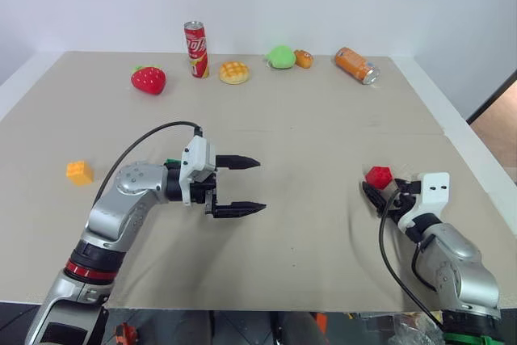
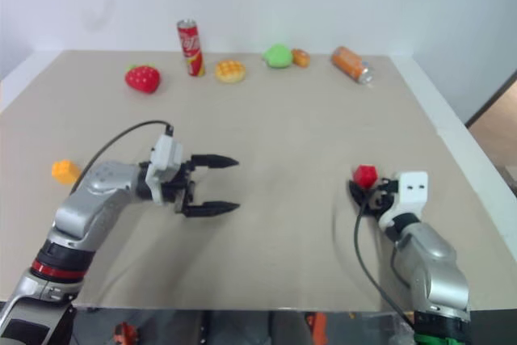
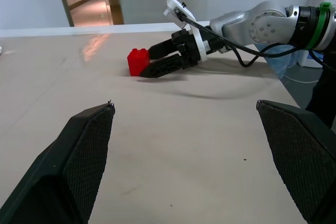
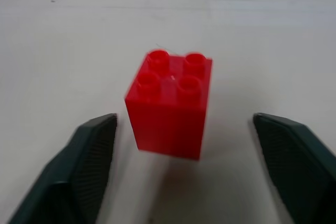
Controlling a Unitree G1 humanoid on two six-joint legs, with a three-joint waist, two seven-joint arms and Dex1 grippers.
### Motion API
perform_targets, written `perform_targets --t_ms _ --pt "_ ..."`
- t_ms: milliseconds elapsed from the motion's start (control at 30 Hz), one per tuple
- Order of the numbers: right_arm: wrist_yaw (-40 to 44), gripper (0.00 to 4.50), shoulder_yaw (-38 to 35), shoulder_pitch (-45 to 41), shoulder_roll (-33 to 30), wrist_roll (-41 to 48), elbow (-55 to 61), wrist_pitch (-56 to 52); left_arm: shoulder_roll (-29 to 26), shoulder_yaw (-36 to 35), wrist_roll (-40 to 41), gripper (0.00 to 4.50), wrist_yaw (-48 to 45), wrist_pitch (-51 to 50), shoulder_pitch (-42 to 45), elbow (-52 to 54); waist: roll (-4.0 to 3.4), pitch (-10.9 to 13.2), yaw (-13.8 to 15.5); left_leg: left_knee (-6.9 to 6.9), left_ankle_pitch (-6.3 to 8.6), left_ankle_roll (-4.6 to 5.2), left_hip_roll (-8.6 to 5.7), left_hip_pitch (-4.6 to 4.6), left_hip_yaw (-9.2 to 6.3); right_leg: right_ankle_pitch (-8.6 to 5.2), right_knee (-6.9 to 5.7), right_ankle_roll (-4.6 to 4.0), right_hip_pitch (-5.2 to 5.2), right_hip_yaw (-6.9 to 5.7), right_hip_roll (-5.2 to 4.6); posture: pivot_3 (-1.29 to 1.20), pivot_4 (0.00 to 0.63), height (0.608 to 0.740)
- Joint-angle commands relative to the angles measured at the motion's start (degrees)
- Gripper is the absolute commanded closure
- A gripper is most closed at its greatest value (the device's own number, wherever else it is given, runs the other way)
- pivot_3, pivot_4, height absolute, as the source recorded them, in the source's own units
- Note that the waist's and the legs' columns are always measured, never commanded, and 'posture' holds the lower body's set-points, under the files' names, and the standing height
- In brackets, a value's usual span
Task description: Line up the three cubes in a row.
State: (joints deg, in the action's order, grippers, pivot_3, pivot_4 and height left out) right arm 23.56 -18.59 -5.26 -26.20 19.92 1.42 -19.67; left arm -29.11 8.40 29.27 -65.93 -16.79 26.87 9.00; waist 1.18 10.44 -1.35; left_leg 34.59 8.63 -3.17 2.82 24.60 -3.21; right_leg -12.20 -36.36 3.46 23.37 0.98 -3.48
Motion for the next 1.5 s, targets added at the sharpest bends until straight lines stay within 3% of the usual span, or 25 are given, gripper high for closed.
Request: perform_targets --t_ms 33,200,467,700,800,1000,1233,1500 --pt "0.76 1.66 0.3 -0.73 0.07 -0.26 -0.06 1.98 -0.48 -2.28 0.87 0.0 1.46 -0.42 -0.69 2.93 0.0 0.0 0.0 0.0 0.0 0.0 0.0 0.0 0.0 0.0 0.0 0.0 0.0 0.0 0.0 0.0 0.15 0.74" --pt "1.13 3.25 0.87 -2.05 -0.1 -0.3 -1.99 2.54 -1.55 -4.31 1.57 0.0 1.49 -0.04 -2.26 2.79 0.0 0.0 -0.03 0.0 0.0 0.0 0.0 0.0 0.0 0.0 0.0 0.0 0.0 0.01 0.01 0.0 0.15 0.74" --pt "6.64 3.28 4.57 -7.82 -0.96 0.64 -4.84 0.65 -4.05 -10.56 2.81 0.0 -0.75 3.49 -5.03 0.73 -0.01 0.01 -0.41 0.0 0.0 0.01 0.08 -0.06 0.02 0.08 -0.01 -0.12 0.01 0.03 0.09 0.0 0.15 0.74" --pt "29.8 3.28 15.4 -18.42 -5.35 5.0 -6.62 -3.55 -8.88 -15.3 5.72 0.0 -3.25 1.99 -9.13 2.3 -0.06 0.05 -0.62 -0.02 -0.01 0.01 0.17 -0.1 0.03 0.08 -0.05 -0.14 0.03 0.04 0.16 0.0 0.15 0.74" --pt "39.59 3.28 21.56 -23.92 -7.99 1.87 -12.0 -1.0 -10.83 -17.41 6.81 0.0 -3.2 1.29 -11.52 3.66 -0.05 0.05 -0.64 -0.04 0.0 0.01 0.17 -0.09 0.04 0.06 -0.05 -0.15 0.04 0.03 0.16 0.0 0.15 0.74" --pt "50.31 3.28 25.68 -32.66 -9.26 -3.23 -29.29 8.0 -13.17 -22.78 9.72 0.0 0.62 -1.91 -16.71 9.64 0.0 0.09 -0.21 -0.06 0.0 0.0 0.17 -0.03 0.05 0.03 -0.04 -0.16 0.09 0.02 0.15 0.0 0.15 0.74" --pt "56.47 3.28 27.93 -35.94 -5.29 -5.89 -36.08 15.41 -15.36 -28.73 12.53 0.0 3.37 -4.78 -24.64 16.42 -0.01 0.11 -0.37 -0.16 0.0 -0.01 0.26 -0.07 0.05 0.0 -0.08 -0.18 0.17 0.01 0.25 0.0 0.15 0.74" --pt "57.83 3.28 28.18 -35.43 -2.47 -7.02 -36.22 18.15 -16.54 -30.83 14.4 0.0 4.79 -6.49 -26.5 18.35 -0.02 0.11 -0.44 -0.13 -0.01 -0.04 0.26 -0.12 0.06 0.03 -0.11 -0.24 0.14 0.01 0.25 0.0 0.15 0.74"
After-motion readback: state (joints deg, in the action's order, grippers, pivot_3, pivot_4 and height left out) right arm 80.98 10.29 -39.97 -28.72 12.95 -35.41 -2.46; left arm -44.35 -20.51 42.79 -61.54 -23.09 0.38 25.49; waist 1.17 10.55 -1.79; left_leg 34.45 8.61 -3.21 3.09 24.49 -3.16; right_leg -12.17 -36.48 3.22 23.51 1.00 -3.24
